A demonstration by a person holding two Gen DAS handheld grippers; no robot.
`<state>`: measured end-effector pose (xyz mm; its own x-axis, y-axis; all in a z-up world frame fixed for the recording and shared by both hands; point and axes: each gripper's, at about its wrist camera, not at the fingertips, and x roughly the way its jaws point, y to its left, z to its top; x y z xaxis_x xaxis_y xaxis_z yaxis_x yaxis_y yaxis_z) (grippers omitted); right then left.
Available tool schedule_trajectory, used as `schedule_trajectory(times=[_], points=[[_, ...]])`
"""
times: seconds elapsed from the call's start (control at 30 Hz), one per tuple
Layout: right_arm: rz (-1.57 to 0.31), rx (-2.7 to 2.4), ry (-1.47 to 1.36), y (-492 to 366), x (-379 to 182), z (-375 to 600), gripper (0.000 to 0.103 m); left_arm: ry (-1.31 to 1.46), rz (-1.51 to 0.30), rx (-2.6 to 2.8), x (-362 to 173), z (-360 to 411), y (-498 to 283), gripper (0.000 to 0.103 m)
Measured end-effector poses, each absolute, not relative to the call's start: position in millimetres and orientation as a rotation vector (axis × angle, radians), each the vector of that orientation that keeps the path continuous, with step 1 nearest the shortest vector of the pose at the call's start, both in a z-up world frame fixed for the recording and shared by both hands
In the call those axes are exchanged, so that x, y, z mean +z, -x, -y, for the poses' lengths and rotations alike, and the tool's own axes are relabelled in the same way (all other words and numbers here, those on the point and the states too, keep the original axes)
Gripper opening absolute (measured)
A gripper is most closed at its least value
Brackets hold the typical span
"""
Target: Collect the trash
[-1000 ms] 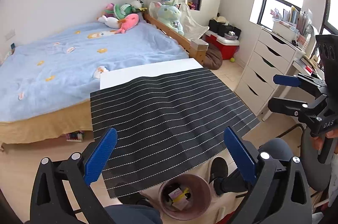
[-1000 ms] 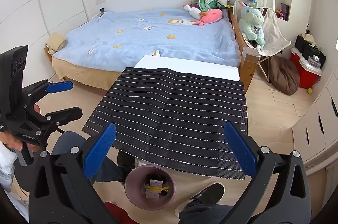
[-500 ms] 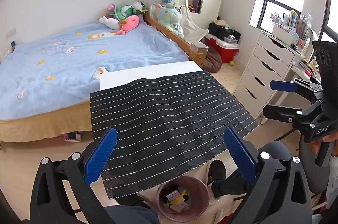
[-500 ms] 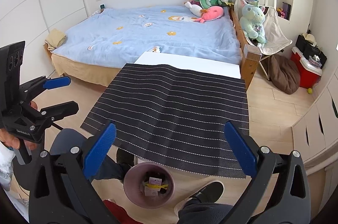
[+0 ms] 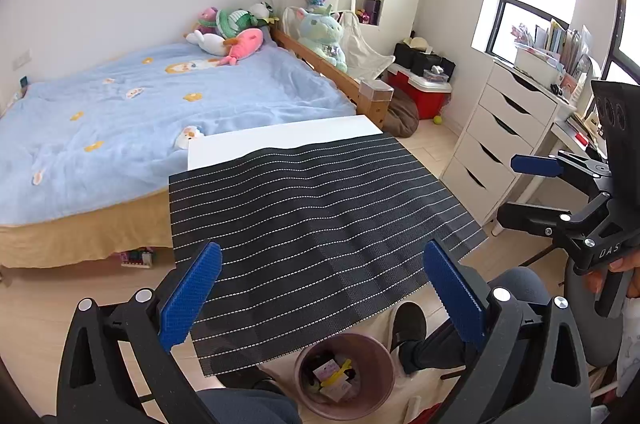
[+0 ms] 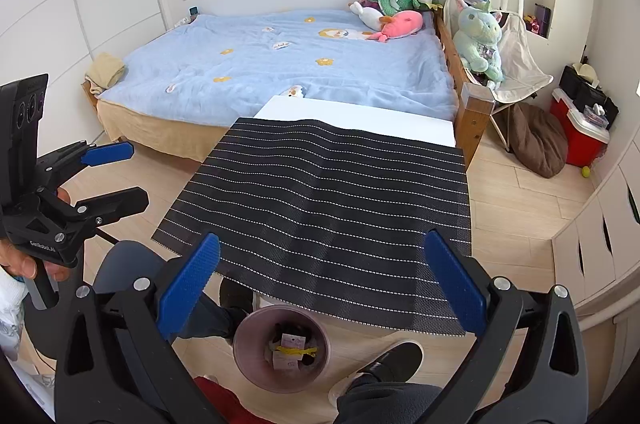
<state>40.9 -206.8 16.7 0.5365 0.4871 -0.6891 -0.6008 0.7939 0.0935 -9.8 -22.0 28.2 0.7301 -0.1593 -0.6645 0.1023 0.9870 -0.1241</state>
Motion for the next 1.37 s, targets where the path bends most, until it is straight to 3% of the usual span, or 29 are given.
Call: schedule_trajectory(times=[1.37], points=[[-0.778, 0.647, 0.161, -35.8, 7.1, 212.5, 0.1, 0.05, -0.761, -0.167, 20.3, 31.6, 7.2, 0.097]])
